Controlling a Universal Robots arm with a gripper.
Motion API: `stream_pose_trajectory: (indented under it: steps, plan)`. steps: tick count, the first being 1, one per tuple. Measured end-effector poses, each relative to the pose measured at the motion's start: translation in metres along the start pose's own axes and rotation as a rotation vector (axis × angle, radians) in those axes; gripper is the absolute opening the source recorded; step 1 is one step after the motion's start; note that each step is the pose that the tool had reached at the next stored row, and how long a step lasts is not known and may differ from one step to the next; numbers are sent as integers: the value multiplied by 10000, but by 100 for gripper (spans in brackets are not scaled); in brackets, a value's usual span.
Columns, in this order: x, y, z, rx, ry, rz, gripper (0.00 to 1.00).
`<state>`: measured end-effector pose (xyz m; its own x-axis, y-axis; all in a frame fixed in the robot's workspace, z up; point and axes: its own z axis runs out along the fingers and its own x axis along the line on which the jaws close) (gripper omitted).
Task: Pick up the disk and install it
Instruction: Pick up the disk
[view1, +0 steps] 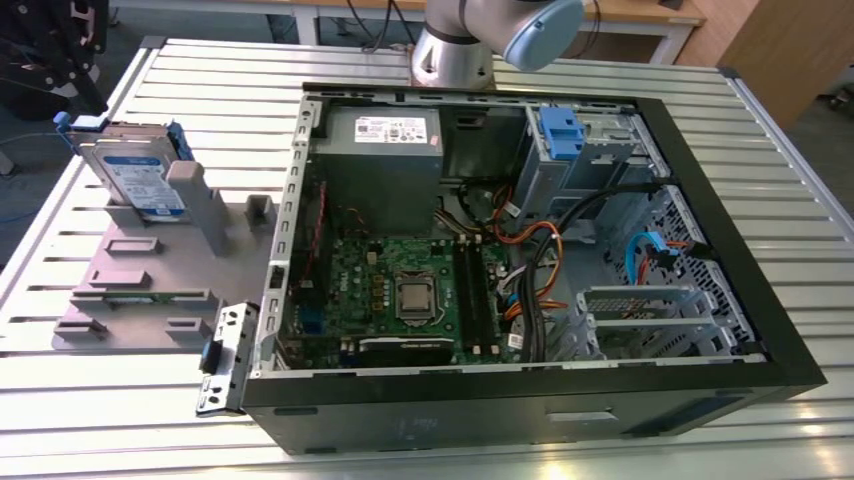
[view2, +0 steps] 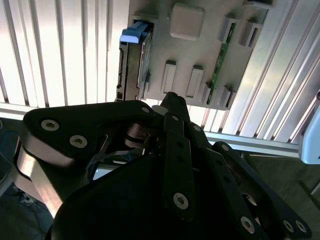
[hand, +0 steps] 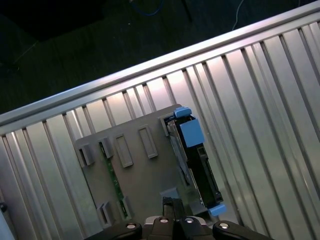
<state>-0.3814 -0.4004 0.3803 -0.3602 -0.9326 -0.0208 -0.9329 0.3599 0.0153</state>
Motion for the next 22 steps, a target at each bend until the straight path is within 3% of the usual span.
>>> stream_pose_trajectory:
  steps: [22]
  plan:
    - [0, 0, 0, -3, 3, -157, 11]
